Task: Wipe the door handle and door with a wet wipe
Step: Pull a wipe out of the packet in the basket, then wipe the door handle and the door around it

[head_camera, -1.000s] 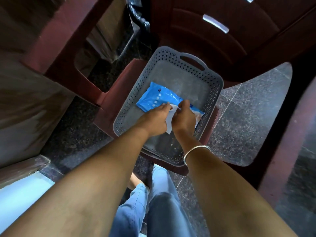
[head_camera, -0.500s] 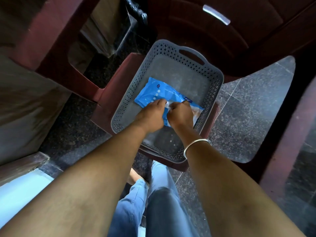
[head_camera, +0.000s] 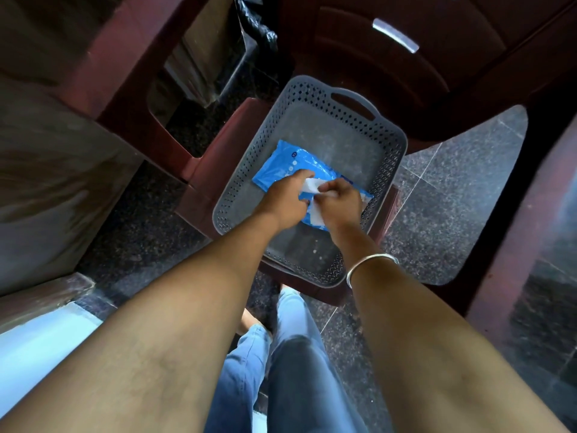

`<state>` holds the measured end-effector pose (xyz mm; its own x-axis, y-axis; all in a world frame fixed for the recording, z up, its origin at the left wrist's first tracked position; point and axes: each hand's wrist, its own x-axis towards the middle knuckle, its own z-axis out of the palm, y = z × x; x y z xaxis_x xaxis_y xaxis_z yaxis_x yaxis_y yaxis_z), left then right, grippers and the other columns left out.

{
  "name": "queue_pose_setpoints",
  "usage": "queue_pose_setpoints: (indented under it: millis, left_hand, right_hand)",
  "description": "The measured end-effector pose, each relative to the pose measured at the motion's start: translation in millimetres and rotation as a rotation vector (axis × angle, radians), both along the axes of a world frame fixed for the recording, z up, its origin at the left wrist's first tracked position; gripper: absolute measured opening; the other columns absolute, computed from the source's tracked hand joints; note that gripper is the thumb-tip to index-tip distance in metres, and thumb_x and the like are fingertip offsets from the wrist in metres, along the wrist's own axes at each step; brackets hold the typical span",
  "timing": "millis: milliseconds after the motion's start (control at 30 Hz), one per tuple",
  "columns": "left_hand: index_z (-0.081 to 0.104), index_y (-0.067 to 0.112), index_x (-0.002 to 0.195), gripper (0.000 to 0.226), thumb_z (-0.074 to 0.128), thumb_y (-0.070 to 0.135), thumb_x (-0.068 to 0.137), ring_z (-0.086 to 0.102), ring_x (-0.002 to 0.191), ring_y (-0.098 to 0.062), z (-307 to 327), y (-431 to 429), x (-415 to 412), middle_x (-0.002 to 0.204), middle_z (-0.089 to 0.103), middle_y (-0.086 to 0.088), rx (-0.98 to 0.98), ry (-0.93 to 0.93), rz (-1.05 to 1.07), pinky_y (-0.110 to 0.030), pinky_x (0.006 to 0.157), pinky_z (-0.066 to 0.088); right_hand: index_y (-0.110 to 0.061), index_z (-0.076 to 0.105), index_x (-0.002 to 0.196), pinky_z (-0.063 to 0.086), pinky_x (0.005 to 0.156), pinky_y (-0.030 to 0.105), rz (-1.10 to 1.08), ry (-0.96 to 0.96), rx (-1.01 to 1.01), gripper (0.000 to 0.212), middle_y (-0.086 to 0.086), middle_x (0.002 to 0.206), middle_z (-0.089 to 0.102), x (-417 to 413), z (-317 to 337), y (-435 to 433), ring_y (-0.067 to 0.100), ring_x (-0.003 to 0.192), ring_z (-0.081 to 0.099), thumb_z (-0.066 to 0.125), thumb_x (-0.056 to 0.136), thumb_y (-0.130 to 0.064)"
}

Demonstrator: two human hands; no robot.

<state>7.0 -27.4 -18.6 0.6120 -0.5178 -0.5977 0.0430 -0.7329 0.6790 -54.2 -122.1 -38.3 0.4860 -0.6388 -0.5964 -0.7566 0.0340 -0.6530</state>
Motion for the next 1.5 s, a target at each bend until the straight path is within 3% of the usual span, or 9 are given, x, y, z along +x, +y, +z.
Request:
queue_pose_setpoints:
  millis: [200,400,500,700,900,967,1200,1333,1500]
  left_hand:
    - [0.064,0.014,0.107,0.027,0.060,0.005,0.082,0.055,0.090,-0.016,12,8,-10,0.104,0.064,-0.005,0.036,-0.039,0.067,-0.012,0.069,0.034]
    - [0.070,0.006,0.081,0.010,0.068,0.000,0.074,0.046,0.054,-0.004,46,18,-8,0.062,0.056,0.004,-0.086,-0.084,0.338,-0.003,0.048,0.033]
    - [0.067,0.005,0.080,0.012,0.070,-0.001,0.070,0.041,0.052,-0.003,73,30,-4,0.058,0.048,0.008,-0.140,-0.107,0.422,-0.010,0.050,0.033]
    - [0.057,0.021,0.070,0.032,0.069,-0.009,0.066,0.047,0.062,-0.014,135,71,0,0.063,0.047,0.003,-0.270,-0.043,0.638,-0.030,0.061,0.043]
    - [0.050,0.034,0.114,0.068,0.066,-0.013,0.069,0.067,0.079,-0.019,197,119,-6,0.083,0.068,-0.006,-0.488,0.051,0.868,-0.038,0.070,0.059]
    - [0.054,0.033,0.108,0.057,0.065,-0.011,0.073,0.066,0.074,-0.017,219,141,-12,0.077,0.067,-0.004,-0.561,0.048,0.944,-0.036,0.068,0.059]
    - [0.063,0.018,0.084,0.020,0.063,-0.002,0.080,0.068,0.077,-0.017,285,259,-38,0.083,0.068,-0.005,-0.860,0.077,1.316,-0.035,0.060,0.059]
    - [0.069,0.018,0.061,0.029,0.059,0.002,0.083,0.070,0.065,-0.013,315,331,-58,0.064,0.073,0.001,-1.059,0.023,1.517,-0.031,0.055,0.058]
    - [0.065,0.011,0.083,0.011,0.056,0.012,0.089,0.071,0.077,-0.019,343,415,-88,0.078,0.073,-0.006,-1.185,-0.085,1.664,-0.040,0.072,0.059]
  right_hand:
    - [-0.018,0.064,0.102,0.050,0.059,0.016,-0.068,-0.142,0.135,0.030,0.006,0.085,0.063,-18,22,-2,0.011,0.067,0.060,0.055,0.084,0.004]
    - [-0.021,0.064,0.094,0.057,0.060,0.031,-0.052,-0.157,0.075,0.026,0.008,0.085,0.063,-25,53,-1,0.016,0.065,0.061,0.056,0.084,0.002]
    - [-0.021,0.063,0.091,0.056,0.071,0.046,-0.047,-0.178,0.037,0.020,0.004,0.081,0.062,-26,79,2,0.021,0.072,0.060,0.060,0.083,-0.003]
    - [-0.013,0.064,0.094,0.057,0.062,0.037,-0.047,-0.242,0.077,0.022,0.004,0.083,0.062,-18,140,27,0.011,0.064,0.059,0.054,0.085,0.004]
    - [-0.014,0.066,0.093,0.058,0.057,0.028,0.046,-0.331,0.144,0.009,-0.001,0.083,0.065,-5,203,71,0.013,0.075,0.063,0.063,0.087,-0.008]
    - [-0.020,0.067,0.085,0.058,0.067,0.036,0.122,-0.386,0.154,0.011,0.000,0.082,0.065,-1,228,93,0.016,0.077,0.064,0.065,0.086,-0.009]
    - [-0.030,0.065,0.084,0.051,0.056,0.024,0.477,-0.519,0.222,0.037,0.005,0.086,0.064,17,309,191,0.015,0.072,0.059,0.062,0.081,0.007]
    - [-0.033,0.064,0.081,0.055,0.068,0.030,0.756,-0.560,0.142,0.040,-0.004,0.090,0.065,23,342,267,0.014,0.081,0.061,0.068,0.074,0.007]
    - [-0.034,0.063,0.078,0.059,0.058,0.027,0.955,-0.650,0.134,0.034,-0.013,0.088,0.062,26,370,367,0.006,0.069,0.066,0.071,0.077,-0.001]
